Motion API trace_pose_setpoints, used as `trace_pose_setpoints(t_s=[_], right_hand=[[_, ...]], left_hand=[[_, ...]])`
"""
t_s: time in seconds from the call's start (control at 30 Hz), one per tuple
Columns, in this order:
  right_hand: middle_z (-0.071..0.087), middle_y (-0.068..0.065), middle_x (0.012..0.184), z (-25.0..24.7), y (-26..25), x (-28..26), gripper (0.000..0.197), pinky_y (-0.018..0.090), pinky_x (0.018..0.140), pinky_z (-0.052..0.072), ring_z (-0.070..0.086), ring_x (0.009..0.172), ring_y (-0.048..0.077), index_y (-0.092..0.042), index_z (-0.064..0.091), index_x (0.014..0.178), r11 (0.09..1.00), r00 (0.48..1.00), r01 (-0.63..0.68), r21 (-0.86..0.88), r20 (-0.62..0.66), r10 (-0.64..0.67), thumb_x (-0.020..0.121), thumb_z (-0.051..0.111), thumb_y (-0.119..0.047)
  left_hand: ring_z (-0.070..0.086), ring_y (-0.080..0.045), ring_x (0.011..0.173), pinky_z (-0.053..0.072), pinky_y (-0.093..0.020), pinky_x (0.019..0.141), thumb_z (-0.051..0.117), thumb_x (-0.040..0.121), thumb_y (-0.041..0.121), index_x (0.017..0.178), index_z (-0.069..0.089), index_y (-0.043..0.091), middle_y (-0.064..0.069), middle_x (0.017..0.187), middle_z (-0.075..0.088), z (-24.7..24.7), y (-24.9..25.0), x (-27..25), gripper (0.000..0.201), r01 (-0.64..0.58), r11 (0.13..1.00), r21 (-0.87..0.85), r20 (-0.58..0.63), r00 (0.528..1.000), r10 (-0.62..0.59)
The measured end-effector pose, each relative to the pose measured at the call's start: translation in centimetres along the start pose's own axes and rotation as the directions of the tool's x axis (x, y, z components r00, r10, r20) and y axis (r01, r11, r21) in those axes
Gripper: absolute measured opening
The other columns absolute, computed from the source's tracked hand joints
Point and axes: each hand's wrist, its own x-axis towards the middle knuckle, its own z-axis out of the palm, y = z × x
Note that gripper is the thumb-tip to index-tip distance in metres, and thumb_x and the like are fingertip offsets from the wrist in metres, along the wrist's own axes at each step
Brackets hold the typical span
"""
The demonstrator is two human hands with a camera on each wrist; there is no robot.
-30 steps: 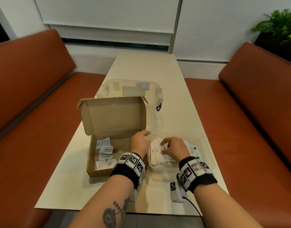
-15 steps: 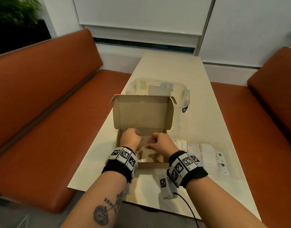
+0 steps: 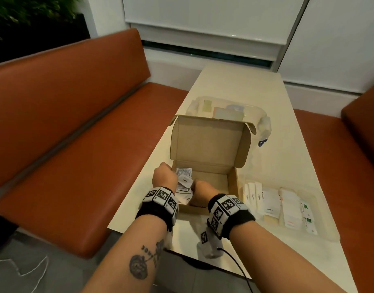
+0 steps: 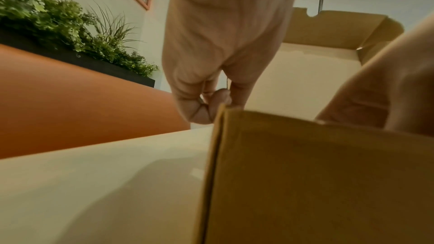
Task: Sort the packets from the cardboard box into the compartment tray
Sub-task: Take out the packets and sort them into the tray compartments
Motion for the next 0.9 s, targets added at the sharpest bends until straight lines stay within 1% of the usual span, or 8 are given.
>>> trace_pose_setpoints(t_s=[0.1, 0.23, 0.3, 0.4, 0.53, 0.7, 0.8, 0.9], right_hand=[[0.061, 0.014, 0.120, 0.3, -0.6, 0.4, 0.031, 0.032, 0.089, 0.049, 0.059, 0.109, 0.028, -0.005, 0.057, 0.116, 0.999, 1.000, -0.029, 0.043, 0.005, 0.028, 0.088, 0.062, -0.016], [0.060, 0.010, 0.093, 0.8, -1.2, 1.1, 0.008, 0.023, 0.064, 0.047, 0.057, 0.083, 0.022, -0.011, 0.061, 0.083, 0.999, 0.998, -0.050, 0.010, 0.031, 0.050, 0.087, 0.064, -0.018], [0.064, 0.011, 0.105, 1.3, -1.1, 1.6, 0.018, 0.024, 0.075, 0.047, 0.058, 0.094, 0.020, -0.004, 0.067, 0.103, 0.998, 0.999, -0.027, 0.065, 0.041, 0.024, 0.088, 0.061, -0.013], [0.060, 0.016, 0.113, 1.9, -1.1, 2.0, 0.021, 0.028, 0.084, 0.047, 0.055, 0.104, 0.026, -0.004, 0.059, 0.107, 0.996, 0.999, -0.007, 0.087, -0.043, 0.011, 0.086, 0.059, -0.008], [0.033, 0.020, 0.137, 1.7, -0.4, 3.2, 0.068, 0.040, 0.100, 0.045, 0.046, 0.120, 0.037, -0.011, 0.036, 0.135, 0.984, 0.978, -0.172, 0.036, -0.111, 0.175, 0.079, 0.073, -0.020], [-0.009, 0.017, 0.156, 0.9, -0.7, 4.6, 0.119, 0.040, 0.102, 0.041, 0.020, 0.141, 0.038, -0.019, -0.011, 0.150, 0.954, 0.973, -0.230, 0.193, 0.035, 0.227, 0.073, 0.079, -0.014], [0.005, 0.018, 0.155, 1.5, -1.0, 5.0, 0.118, 0.043, 0.108, 0.034, 0.026, 0.139, 0.036, -0.018, -0.005, 0.150, 0.974, 0.989, -0.143, 0.174, -0.018, 0.149, 0.070, 0.081, -0.017], [0.024, 0.018, 0.147, 1.7, -0.7, 5.0, 0.116, 0.041, 0.098, 0.043, 0.038, 0.131, 0.036, -0.024, 0.006, 0.147, 0.964, 0.996, -0.078, 0.256, -0.010, 0.083, 0.064, 0.084, -0.009]], left_hand=[[0.056, -0.034, 0.109, 0.044, -0.036, 0.084, 0.054, 0.093, 0.014, 0.113, 0.058, 0.004, -0.016, 0.118, 0.061, -0.1, -0.1, 0.3, 0.023, 0.012, 1.000, -0.029, 0.021, 1.000, -0.012], [0.056, -0.034, 0.110, 0.044, -0.036, 0.085, 0.055, 0.093, 0.016, 0.112, 0.059, 0.004, -0.017, 0.118, 0.062, -0.2, -0.2, 0.4, 0.023, 0.004, 0.999, -0.034, 0.025, 1.000, -0.003], [0.056, -0.033, 0.110, 0.044, -0.035, 0.084, 0.055, 0.093, 0.016, 0.111, 0.059, 0.004, -0.016, 0.117, 0.062, -0.2, -0.2, 0.4, 0.022, 0.003, 0.999, -0.039, 0.024, 1.000, -0.002], [0.056, -0.032, 0.109, 0.044, -0.033, 0.083, 0.056, 0.092, 0.014, 0.111, 0.060, 0.006, -0.015, 0.117, 0.063, -0.2, -0.3, 0.4, 0.021, 0.007, 0.999, -0.048, 0.023, 1.000, -0.006], [0.057, -0.032, 0.108, 0.043, -0.032, 0.081, 0.057, 0.090, 0.011, 0.110, 0.061, 0.006, -0.015, 0.116, 0.063, -0.2, -0.5, 0.5, 0.021, -0.007, 0.999, -0.047, 0.018, 1.000, 0.008], [0.058, -0.032, 0.106, 0.042, -0.029, 0.077, 0.059, 0.088, 0.007, 0.107, 0.063, 0.005, -0.016, 0.113, 0.064, -0.3, -0.7, 0.7, 0.020, -0.031, 0.998, -0.051, 0.037, 0.999, 0.033], [0.059, -0.032, 0.104, 0.043, -0.029, 0.077, 0.060, 0.087, 0.007, 0.105, 0.064, 0.006, -0.016, 0.111, 0.065, -0.5, -0.8, 0.8, 0.018, -0.034, 0.998, -0.057, 0.045, 0.998, 0.037], [0.059, -0.029, 0.097, 0.042, -0.027, 0.073, 0.059, 0.087, 0.006, 0.100, 0.065, 0.008, -0.013, 0.108, 0.066, -0.4, -0.9, 0.9, 0.014, -0.045, 0.997, -0.062, 0.041, 0.998, 0.047]])
